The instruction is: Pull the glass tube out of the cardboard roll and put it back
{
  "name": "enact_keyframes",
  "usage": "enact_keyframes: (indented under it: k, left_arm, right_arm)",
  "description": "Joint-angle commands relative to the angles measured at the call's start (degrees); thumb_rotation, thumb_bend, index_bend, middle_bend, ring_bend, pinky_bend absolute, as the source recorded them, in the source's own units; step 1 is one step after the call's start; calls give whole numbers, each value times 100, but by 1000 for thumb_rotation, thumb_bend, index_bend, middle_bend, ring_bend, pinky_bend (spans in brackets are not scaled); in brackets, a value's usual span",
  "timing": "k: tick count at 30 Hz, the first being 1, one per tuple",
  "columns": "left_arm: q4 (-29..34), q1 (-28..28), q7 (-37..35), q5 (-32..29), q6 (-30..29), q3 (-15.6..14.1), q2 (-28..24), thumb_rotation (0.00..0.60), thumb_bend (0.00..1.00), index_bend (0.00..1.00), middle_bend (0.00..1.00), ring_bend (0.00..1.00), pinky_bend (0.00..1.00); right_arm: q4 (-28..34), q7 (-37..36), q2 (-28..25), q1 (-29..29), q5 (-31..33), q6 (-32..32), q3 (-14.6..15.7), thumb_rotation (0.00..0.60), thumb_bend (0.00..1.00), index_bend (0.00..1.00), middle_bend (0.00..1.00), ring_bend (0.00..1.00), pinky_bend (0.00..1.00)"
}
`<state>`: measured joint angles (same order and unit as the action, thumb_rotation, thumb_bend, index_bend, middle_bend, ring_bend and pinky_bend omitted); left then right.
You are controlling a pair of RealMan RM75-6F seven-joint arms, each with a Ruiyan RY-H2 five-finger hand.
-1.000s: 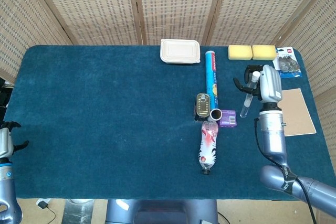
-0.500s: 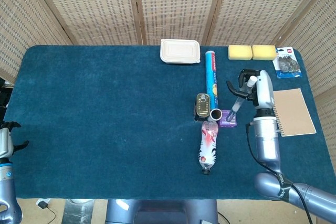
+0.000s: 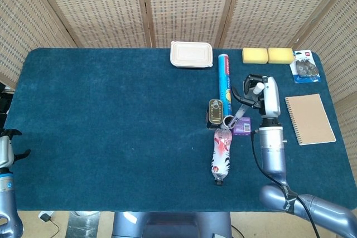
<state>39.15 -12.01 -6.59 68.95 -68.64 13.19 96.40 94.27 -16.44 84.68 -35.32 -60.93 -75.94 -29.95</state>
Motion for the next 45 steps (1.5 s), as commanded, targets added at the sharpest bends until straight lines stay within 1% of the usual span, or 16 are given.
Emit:
enact_keyframes:
  k: [1, 13, 21, 28, 34, 45]
  left_arm:
    - [-1, 1, 5, -2, -2, 1, 2, 600, 108, 401, 376, 205, 300]
    - [44, 62, 88, -75, -59, 36, 16, 600, 108, 402, 377, 207, 301]
    - [86, 111, 146, -127, -99, 61, 22, 600, 108, 404, 378, 208, 302]
    - [140, 154, 214, -177, -141, 86, 24, 600, 108, 406, 381, 210, 302]
    - [181, 207, 252, -223, -181, 106, 24, 600, 110, 407, 382, 212, 303]
    - [278, 302, 352, -315, -268, 150, 31, 600, 114, 418, 385, 215, 304]
  right_arm:
    - [-265, -340, 167, -3, -266, -112, -6, 600, 332, 804, 992, 984, 886]
    - [-705, -789, 440, 26, -457, -62, 98, 600, 332, 803, 992, 984, 886]
    - [-1365, -1309, 767, -43, -679, -5, 169, 600, 332, 804, 992, 984, 885]
    - [-1652, -1549, 927, -100, -835, -3, 183, 600, 332, 804, 993, 984, 886]
    - [-2050, -1834, 1106, -202, -984, 16, 188, 600, 332, 804, 994, 985, 886]
    - [-2593, -2214, 1270, -355, -1156, 147, 228, 600, 332, 804, 994, 984, 886]
